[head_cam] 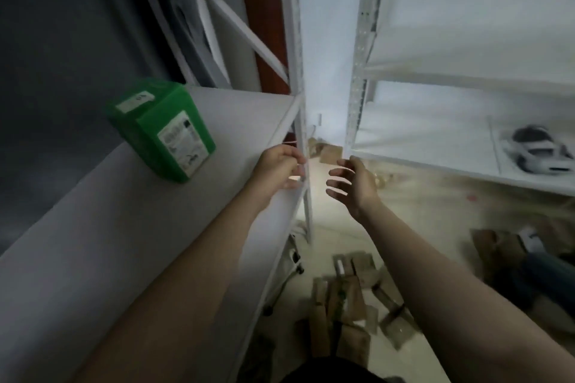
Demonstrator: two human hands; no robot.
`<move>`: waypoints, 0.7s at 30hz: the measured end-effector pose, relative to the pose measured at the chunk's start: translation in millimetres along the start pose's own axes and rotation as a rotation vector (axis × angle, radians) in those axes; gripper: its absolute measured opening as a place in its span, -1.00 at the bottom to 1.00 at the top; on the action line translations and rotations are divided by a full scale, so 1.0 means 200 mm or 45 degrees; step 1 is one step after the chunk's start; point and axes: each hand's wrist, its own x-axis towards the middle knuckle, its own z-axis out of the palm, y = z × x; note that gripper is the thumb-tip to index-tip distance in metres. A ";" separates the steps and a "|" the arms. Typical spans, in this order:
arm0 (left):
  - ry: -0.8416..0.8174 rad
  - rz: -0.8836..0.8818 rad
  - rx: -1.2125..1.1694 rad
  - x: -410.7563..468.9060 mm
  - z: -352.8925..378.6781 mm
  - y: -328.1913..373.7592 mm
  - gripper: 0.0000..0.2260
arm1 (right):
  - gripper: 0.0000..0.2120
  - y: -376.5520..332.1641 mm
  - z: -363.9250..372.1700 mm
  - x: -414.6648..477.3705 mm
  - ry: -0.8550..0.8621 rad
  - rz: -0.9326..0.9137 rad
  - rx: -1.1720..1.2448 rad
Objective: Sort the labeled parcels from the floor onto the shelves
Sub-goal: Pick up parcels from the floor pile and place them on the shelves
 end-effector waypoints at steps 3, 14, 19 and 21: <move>-0.134 -0.139 0.023 0.09 0.28 -0.14 -0.71 | -0.71 0.07 -0.44 0.02 0.221 0.095 0.045; -0.274 -0.907 0.147 0.26 1.22 -1.17 -0.85 | -0.72 0.73 -1.69 0.09 0.669 0.665 -0.013; -0.206 -1.208 0.240 0.40 1.62 -1.74 -0.82 | -0.76 1.10 -2.23 0.25 0.833 0.887 0.044; -0.204 -1.291 0.254 0.45 1.80 -1.97 -0.81 | -0.74 1.26 -2.44 0.35 0.877 0.948 0.044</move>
